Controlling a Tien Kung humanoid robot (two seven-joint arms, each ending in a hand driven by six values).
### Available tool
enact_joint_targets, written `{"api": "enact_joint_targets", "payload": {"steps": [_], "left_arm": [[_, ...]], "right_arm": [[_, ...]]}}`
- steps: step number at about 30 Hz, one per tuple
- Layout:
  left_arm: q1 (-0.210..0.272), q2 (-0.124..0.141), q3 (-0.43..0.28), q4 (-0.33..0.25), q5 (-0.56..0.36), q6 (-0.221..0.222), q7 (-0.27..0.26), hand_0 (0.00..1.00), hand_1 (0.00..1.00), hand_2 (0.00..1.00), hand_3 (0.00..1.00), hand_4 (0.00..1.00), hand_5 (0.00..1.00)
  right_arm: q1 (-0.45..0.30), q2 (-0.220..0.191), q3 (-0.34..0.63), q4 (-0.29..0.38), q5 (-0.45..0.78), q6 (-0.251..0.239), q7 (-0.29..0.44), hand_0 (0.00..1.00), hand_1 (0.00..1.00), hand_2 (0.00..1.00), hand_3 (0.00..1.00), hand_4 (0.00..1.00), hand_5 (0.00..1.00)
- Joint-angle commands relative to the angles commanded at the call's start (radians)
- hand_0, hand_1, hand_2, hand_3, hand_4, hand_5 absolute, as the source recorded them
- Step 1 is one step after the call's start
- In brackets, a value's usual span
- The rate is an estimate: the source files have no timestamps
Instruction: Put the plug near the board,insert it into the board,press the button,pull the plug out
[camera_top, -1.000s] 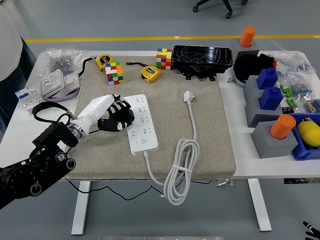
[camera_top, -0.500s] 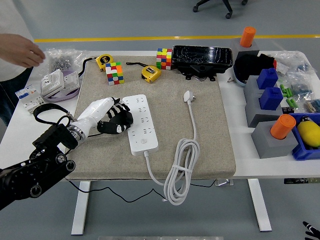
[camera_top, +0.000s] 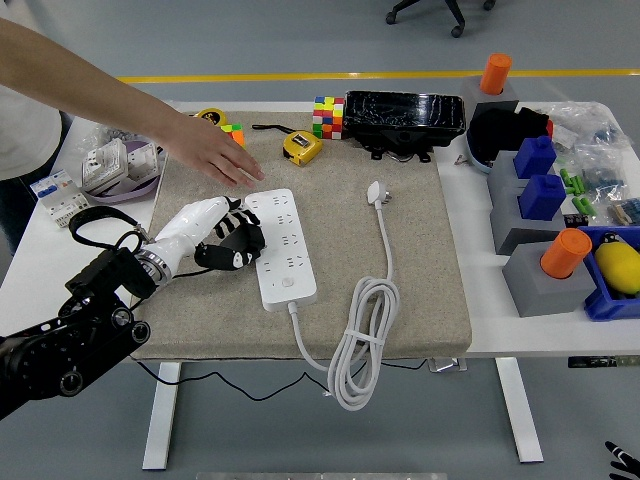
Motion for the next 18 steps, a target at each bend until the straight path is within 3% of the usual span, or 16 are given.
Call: {"api": "enact_joint_targets", "payload": {"steps": [18], "left_arm": [[0.003,0.004,-0.003,-0.004,0.025,-0.024,0.015,0.396,0.477,0.524,0.557,0.640,0.002]], "right_arm": [[0.000,0.001,0.000,0.001,0.000,0.000,0.001,0.656,0.664,0.664,0.554,0.910,0.507]]}}
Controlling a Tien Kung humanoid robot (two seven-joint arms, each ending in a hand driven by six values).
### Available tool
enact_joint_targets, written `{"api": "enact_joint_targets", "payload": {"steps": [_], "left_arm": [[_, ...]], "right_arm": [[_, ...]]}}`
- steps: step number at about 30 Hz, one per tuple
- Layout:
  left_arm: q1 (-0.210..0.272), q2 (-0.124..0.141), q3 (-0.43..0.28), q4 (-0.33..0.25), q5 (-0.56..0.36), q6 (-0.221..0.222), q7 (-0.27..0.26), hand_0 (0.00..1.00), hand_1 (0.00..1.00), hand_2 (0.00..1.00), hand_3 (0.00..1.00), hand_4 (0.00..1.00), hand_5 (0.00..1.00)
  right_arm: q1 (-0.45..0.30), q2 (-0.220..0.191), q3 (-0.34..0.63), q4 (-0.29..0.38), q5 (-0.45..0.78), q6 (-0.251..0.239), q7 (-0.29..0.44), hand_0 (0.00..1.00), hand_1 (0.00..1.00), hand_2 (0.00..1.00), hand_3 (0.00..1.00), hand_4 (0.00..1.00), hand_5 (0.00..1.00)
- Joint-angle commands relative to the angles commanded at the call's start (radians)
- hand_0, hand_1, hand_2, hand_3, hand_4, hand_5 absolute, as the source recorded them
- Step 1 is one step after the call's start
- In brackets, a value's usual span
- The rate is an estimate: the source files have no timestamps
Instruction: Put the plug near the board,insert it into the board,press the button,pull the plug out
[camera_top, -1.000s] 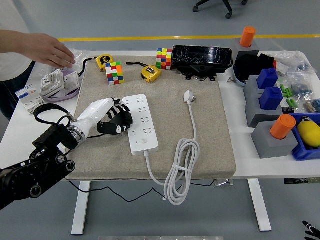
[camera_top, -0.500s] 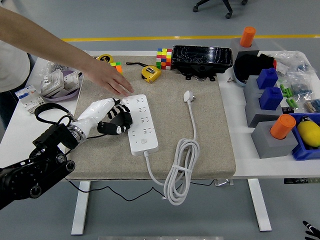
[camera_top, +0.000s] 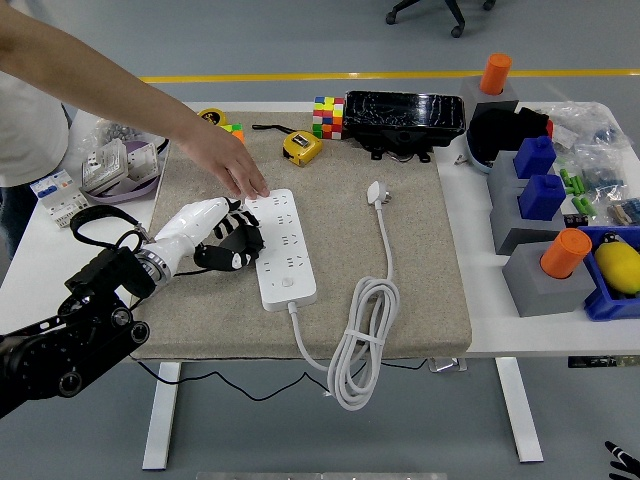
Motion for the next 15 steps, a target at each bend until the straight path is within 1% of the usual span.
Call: {"api": "enact_joint_targets", "payload": {"steps": [3,8,9,10,14,15], "left_arm": [[0.001,0.002,-0.002,-0.001,0.000,-0.010,-0.001,0.397,0.476,0.522,0.556,0.640,0.002],[-0.002,0.002,0.000,0.004,0.000,-0.012,0.004,0.397,0.476,0.522,0.556,0.640,0.002],[-0.003,0.001,-0.001,0.005,-0.005,-0.020,0.008,0.494,0.542,0.583,0.583,0.657,0.002],[-0.003,0.001,-0.002,0.005,-0.011,-0.029,0.011,0.494,0.542,0.583,0.583,0.657,0.002],[-0.002,-0.001,-0.009,0.007,-0.013,-0.038,0.014,0.494,0.542,0.583,0.583,0.657,0.002],[-0.002,-0.001,-0.009,0.008,-0.013,-0.036,0.013,0.667,0.760,0.790,0.835,0.998,0.086]], "right_arm": [[0.002,0.000,0.000,0.000,0.000,0.000,0.000,0.657,0.664,0.663,0.554,0.910,0.506],[0.002,0.001,0.000,-0.001,0.001,0.000,0.000,0.657,0.664,0.663,0.554,0.910,0.506],[0.002,0.001,0.000,0.000,0.001,0.000,0.000,0.656,0.664,0.663,0.554,0.910,0.506],[0.001,0.000,0.000,0.000,0.001,0.000,0.000,0.656,0.664,0.663,0.554,0.910,0.506],[0.001,0.000,0.000,0.000,0.000,0.000,0.000,0.656,0.664,0.663,0.554,0.910,0.506],[0.001,0.000,0.000,0.000,0.001,0.000,0.000,0.656,0.665,0.663,0.554,0.911,0.505]]}}
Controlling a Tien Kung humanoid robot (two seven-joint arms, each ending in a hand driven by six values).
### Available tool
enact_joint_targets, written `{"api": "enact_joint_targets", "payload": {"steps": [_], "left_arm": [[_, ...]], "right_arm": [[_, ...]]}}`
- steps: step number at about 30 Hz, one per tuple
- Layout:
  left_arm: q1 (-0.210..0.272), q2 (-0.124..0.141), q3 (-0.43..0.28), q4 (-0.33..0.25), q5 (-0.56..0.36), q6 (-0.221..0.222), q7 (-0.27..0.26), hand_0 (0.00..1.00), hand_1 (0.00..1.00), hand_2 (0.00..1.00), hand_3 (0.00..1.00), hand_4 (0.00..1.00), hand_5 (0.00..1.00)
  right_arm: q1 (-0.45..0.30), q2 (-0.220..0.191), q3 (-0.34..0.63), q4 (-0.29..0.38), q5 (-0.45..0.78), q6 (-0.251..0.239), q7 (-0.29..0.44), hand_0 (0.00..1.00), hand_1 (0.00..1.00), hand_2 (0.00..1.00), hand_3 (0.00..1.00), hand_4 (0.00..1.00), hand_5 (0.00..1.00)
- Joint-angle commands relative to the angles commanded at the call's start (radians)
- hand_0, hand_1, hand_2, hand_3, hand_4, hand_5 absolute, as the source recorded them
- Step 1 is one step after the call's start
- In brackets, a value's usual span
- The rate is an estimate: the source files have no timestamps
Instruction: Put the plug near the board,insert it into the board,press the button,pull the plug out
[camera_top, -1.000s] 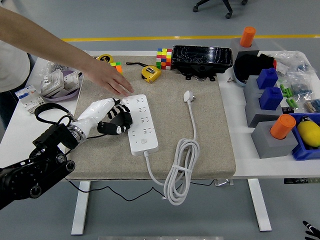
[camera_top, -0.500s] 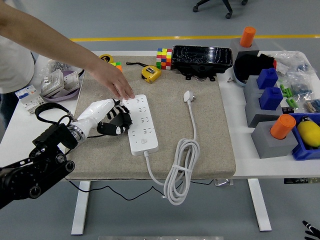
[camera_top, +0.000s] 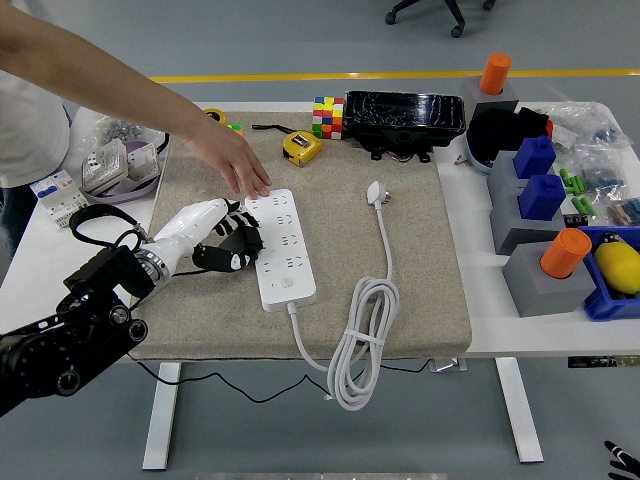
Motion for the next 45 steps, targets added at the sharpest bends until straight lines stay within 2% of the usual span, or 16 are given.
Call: {"api": "enact_joint_targets", "payload": {"steps": [5,6,11,12,14,17,18,20,23,24,27,29,30,40,45], "left_arm": [[0.000,0.001,-0.003,-0.003,-0.007,0.002,-0.001,0.667,0.760,0.790,0.835,0.998,0.086],[0.001,0.001,-0.004,-0.003,-0.009,0.003,-0.002,0.683,0.779,0.819,0.862,0.998,0.160],[0.006,0.002,-0.019,-0.015,-0.020,0.004,-0.004,0.683,0.779,0.819,0.862,0.998,0.160],[0.009,0.003,-0.025,-0.023,-0.024,0.007,-0.005,0.670,0.751,0.784,0.833,0.998,0.207],[0.015,0.004,-0.036,-0.036,-0.033,0.012,-0.007,0.670,0.751,0.784,0.833,0.998,0.207],[0.040,0.010,-0.072,-0.079,-0.051,0.040,-0.009,0.670,0.751,0.784,0.833,0.998,0.207],[0.049,0.012,-0.083,-0.094,-0.053,0.048,-0.006,0.592,0.688,0.722,0.727,0.939,0.176],[0.083,0.025,-0.115,-0.147,-0.042,0.057,0.024,0.592,0.688,0.722,0.727,0.939,0.176],[0.126,0.049,-0.136,-0.216,-0.037,0.046,0.064,0.592,0.688,0.722,0.727,0.939,0.176],[0.140,0.059,-0.139,-0.240,-0.039,0.042,0.076,0.580,0.679,0.667,0.604,0.830,0.163],[0.185,0.083,-0.150,-0.305,-0.033,0.031,0.111,0.580,0.679,0.667,0.604,0.830,0.163],[0.204,0.093,-0.156,-0.327,-0.024,0.019,0.120,0.580,0.679,0.667,0.604,0.830,0.163],[0.211,0.097,-0.158,-0.334,-0.013,0.012,0.118,0.651,0.697,0.659,0.601,0.762,0.161],[0.219,0.107,-0.147,-0.353,-0.001,0.016,0.125,0.662,0.704,0.666,0.605,0.726,0.157],[0.209,0.096,-0.139,-0.337,0.003,0.013,0.141,0.678,0.725,0.691,0.615,0.707,0.141]], "right_arm": [[-0.001,0.001,-0.001,0.000,0.000,0.001,0.000,0.656,0.665,0.663,0.554,0.911,0.505],[-0.001,0.001,-0.001,0.000,0.000,0.001,0.000,0.656,0.665,0.664,0.554,0.912,0.506],[-0.001,0.001,-0.001,0.000,0.000,0.001,0.000,0.656,0.665,0.664,0.554,0.912,0.506],[-0.001,0.000,-0.001,0.000,0.000,0.001,0.000,0.656,0.665,0.663,0.554,0.911,0.506],[0.000,0.000,0.000,0.000,-0.001,0.001,0.000,0.656,0.665,0.663,0.554,0.911,0.506],[0.001,-0.001,0.000,0.001,-0.001,0.001,0.000,0.656,0.665,0.663,0.554,0.911,0.506],[0.001,-0.001,0.000,0.001,-0.002,0.001,0.000,0.656,0.664,0.663,0.554,0.912,0.507],[0.000,-0.002,-0.001,0.001,-0.002,0.001,0.000,0.656,0.664,0.663,0.554,0.912,0.507],[-0.002,-0.002,-0.005,0.001,-0.001,0.001,-0.001,0.656,0.664,0.663,0.554,0.912,0.507],[-0.002,-0.002,-0.005,0.001,-0.001,0.002,-0.001,0.656,0.664,0.663,0.554,0.912,0.506],[-0.005,-0.002,-0.003,0.001,-0.002,0.002,-0.001,0.656,0.664,0.663,0.554,0.912,0.506],[-0.007,-0.002,-0.001,0.001,-0.002,0.001,0.000,0.656,0.664,0.663,0.554,0.912,0.506],[-0.006,-0.003,-0.002,0.000,-0.002,0.001,0.000,0.657,0.665,0.664,0.554,0.911,0.507],[0.003,-0.007,-0.004,0.010,-0.005,0.001,0.001,0.657,0.665,0.664,0.554,0.912,0.505],[0.006,-0.010,-0.010,0.008,-0.004,0.001,0.000,0.657,0.664,0.663,0.553,0.911,0.505]]}}
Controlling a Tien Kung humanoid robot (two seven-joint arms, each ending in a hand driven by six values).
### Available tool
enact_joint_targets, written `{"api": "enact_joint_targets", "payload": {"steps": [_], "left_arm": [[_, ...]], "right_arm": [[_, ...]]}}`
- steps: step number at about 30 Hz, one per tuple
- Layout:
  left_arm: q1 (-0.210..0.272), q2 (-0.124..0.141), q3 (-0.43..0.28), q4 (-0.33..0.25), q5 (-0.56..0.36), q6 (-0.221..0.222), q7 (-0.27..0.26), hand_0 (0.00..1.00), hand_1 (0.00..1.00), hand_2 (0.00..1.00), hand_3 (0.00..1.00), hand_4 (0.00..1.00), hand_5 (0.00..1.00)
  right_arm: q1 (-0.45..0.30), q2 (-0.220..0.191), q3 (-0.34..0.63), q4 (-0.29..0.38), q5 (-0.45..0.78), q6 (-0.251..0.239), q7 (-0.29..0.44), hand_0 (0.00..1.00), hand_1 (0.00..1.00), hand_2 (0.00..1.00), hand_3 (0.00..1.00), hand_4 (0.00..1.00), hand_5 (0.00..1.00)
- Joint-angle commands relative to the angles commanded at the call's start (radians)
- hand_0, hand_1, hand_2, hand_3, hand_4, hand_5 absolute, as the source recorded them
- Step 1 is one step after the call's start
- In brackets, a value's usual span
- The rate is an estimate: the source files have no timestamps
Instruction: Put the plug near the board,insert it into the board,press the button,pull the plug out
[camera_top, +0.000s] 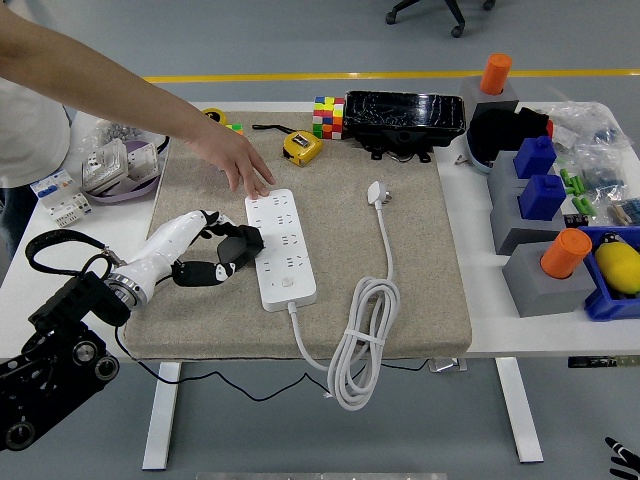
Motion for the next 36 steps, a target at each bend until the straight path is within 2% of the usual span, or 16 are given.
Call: {"api": "enact_joint_targets", "payload": {"steps": [2,3,8,9,18,28,36], "left_arm": [[-0.002,-0.004,0.000,0.007,0.003,-0.005,0.010,0.678,0.725,0.691,0.615,0.707,0.141],[-0.002,-0.005,0.001,0.010,0.002,-0.006,0.014,0.688,0.750,0.743,0.657,0.711,0.148],[-0.010,-0.008,0.004,0.019,0.001,-0.011,0.025,0.688,0.750,0.743,0.657,0.711,0.148],[-0.011,-0.009,0.002,0.018,0.002,-0.012,0.026,0.698,0.756,0.772,0.676,0.710,0.150],[-0.021,-0.024,-0.001,0.003,-0.001,-0.014,0.013,0.695,0.756,0.770,0.682,0.713,0.151],[-0.039,-0.048,0.013,0.017,-0.013,-0.036,0.018,0.696,0.753,0.762,0.675,0.714,0.146],[-0.020,-0.042,-0.033,-0.003,0.003,-0.004,-0.001,0.694,0.746,0.748,0.673,0.717,0.149]], "right_arm": [[0.000,0.000,-0.002,0.000,0.000,0.000,0.000,0.657,0.664,0.663,0.553,0.911,0.505],[0.000,-0.001,-0.003,0.000,0.000,0.000,0.000,0.657,0.665,0.664,0.553,0.910,0.505],[0.002,-0.005,-0.008,0.001,0.001,-0.001,0.000,0.657,0.665,0.664,0.553,0.910,0.505],[0.003,-0.005,-0.009,0.001,0.001,0.000,0.000,0.657,0.664,0.662,0.553,0.909,0.505],[0.000,-0.002,-0.005,0.001,0.000,0.000,0.000,0.658,0.664,0.663,0.553,0.909,0.504],[-0.008,0.006,0.002,0.000,0.000,0.001,0.000,0.658,0.665,0.662,0.553,0.909,0.505],[-0.013,0.008,0.013,-0.001,-0.002,0.000,-0.001,0.656,0.664,0.662,0.551,0.909,0.504]]}}
